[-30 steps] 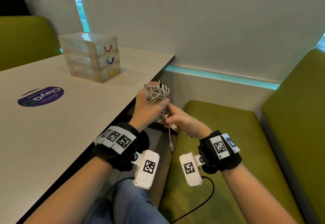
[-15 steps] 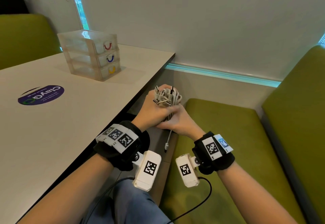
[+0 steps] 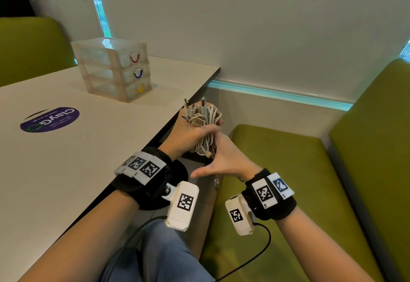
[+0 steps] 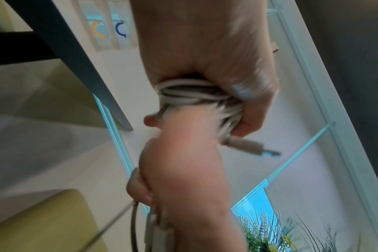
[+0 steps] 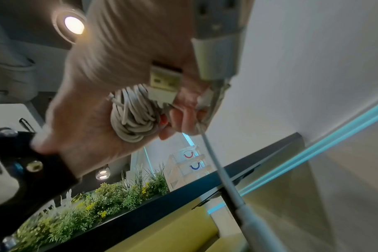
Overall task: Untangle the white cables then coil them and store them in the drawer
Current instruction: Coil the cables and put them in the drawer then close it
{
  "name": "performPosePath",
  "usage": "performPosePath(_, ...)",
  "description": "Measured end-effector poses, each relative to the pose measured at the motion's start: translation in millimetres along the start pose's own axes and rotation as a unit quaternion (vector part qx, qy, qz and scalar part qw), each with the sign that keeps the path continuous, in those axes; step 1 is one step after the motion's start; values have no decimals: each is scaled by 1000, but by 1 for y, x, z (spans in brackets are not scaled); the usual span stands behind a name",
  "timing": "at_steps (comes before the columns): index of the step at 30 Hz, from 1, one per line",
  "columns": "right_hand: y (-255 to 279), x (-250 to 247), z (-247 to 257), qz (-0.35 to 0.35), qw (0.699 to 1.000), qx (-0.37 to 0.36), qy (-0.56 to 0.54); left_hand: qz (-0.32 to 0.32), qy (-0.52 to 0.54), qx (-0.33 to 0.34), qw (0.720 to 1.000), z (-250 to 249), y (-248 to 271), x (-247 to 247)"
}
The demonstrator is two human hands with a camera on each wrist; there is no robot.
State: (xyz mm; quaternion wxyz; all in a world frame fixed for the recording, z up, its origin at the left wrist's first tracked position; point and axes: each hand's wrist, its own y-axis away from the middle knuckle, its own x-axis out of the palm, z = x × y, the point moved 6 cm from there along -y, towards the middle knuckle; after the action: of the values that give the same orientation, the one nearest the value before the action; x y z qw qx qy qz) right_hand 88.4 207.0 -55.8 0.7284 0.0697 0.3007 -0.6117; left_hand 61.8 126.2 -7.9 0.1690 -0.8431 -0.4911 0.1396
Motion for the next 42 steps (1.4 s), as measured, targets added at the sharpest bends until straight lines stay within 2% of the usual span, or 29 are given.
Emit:
performPosePath(4,-4,-7,2,-40,999,-1,-28,-26,18,-17,999,3,2,-1)
performPosePath(7,-6,-9,2,-54,996,-4,-73,7,-27,-10,1000,-1,7,5)
performPosePath(12,-4,-8,-2,23,986,28,-166,43,-100,12,994,-1,8,12)
performPosePath(16,-4,-9,0,12,985,27,-171,45,-11,-32,998,6,9,10)
performPosePath(20,-2,-11,3,-3,982,1,-187,98,23,-14,995,-2,12,14)
performPosePath(22,-2,-12,2,-4,981,-4,-196,107,8,3,994,-6,12,14)
performPosePath(26,-5,-10,1,1,988,-10,-152,72,-103,45,991,-9,9,11)
performPosePath(29,-9,-11,4,-15,994,-13,-110,34,-85,32,995,-6,7,7)
performPosePath(33,-10,-9,-10,-55,998,10,-37,-129,-8,-4,992,0,-1,-21)
performPosePath(35,-6,-7,-15,-75,997,7,-17,-173,8,-5,985,-2,-4,-31)
performPosePath(37,-4,-5,-17,-60,998,13,14,-173,13,-14,985,-5,-6,-33)
performPosePath(39,-2,-9,-15,-17,998,31,49,-152,-35,-20,988,-5,-5,-32)
performPosePath(41,-2,-18,-14,3,998,61,6,-104,-106,-23,989,-3,-5,-29)
performPosePath(42,-3,-25,-12,-9,998,66,-8,-75,-138,-25,987,-2,-5,-27)
